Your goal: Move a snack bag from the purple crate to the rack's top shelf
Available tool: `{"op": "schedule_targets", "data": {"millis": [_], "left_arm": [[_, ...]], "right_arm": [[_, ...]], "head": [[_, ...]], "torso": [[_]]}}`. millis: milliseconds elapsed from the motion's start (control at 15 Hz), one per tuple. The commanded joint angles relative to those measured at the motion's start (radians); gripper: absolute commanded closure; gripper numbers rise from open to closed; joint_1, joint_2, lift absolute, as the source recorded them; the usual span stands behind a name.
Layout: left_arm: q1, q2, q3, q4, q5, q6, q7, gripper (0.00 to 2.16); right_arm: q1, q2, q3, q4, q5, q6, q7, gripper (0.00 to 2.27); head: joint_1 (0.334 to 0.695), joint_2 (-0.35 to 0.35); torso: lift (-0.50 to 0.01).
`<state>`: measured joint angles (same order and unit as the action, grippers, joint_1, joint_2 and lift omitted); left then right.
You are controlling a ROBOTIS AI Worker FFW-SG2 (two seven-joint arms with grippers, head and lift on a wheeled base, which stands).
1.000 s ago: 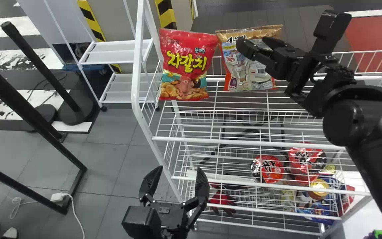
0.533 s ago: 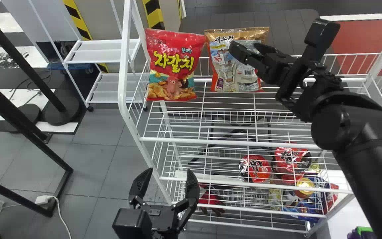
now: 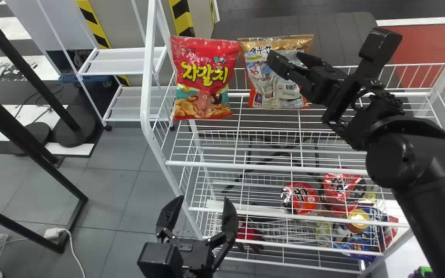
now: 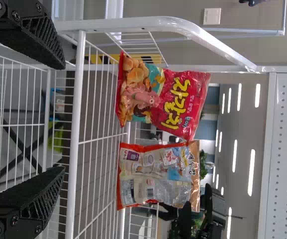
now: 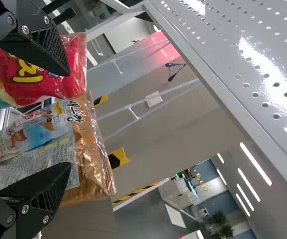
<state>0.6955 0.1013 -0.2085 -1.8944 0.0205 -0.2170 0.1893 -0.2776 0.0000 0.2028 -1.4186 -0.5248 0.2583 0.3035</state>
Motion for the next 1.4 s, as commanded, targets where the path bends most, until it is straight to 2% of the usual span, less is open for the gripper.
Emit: {"op": "schedule_targets", "data": {"millis": [0,333,600,733,933,1200,1333], "left_arm": [[0.001,0.001,0.0,-0.002,-0.001,0.002,0.001,0.09],[0.007,0.005,0.008,-0.014,0.012,0.002,-0.001,0.09],[0.013,0.008,0.008,-0.037,0.013,0.005,-0.001,0.09],[0.019,0.008,0.008,-0.051,0.013,0.002,-0.001,0.09],[0.018,0.006,0.008,-0.049,0.015,-0.008,-0.001,0.09],[0.018,0.006,0.012,-0.052,0.024,-0.032,-0.001,0.09],[0.022,0.006,0.018,-0.066,0.032,-0.047,0.002,0.09]], "right_arm": [[0.017,0.001,-0.002,-0.04,-0.026,0.008,0.0,0.2],[0.077,0.001,-0.06,-0.187,-0.081,0.023,0.002,0.2],[0.149,-0.081,-0.16,-0.293,-0.153,0.063,-0.004,0.2],[0.21,-0.123,-0.206,-0.378,-0.113,0.085,-0.032,0.2],[0.313,-0.169,-0.289,-0.474,-0.072,0.118,-0.026,0.2],[0.477,-0.186,-0.392,-0.58,0.012,0.14,0.029,0.2],[0.569,-0.189,-0.404,-0.614,0.098,0.131,0.065,0.2]], "head": [[0.695,0.158],[0.695,0.163],[0.695,0.119],[0.695,0.066],[0.695,0.011],[0.695,-0.065],[0.695,-0.087]], "torso": [[0.001],[0.001],[0.001],[0.001],[0.001],[0.001],[0.001]]}}
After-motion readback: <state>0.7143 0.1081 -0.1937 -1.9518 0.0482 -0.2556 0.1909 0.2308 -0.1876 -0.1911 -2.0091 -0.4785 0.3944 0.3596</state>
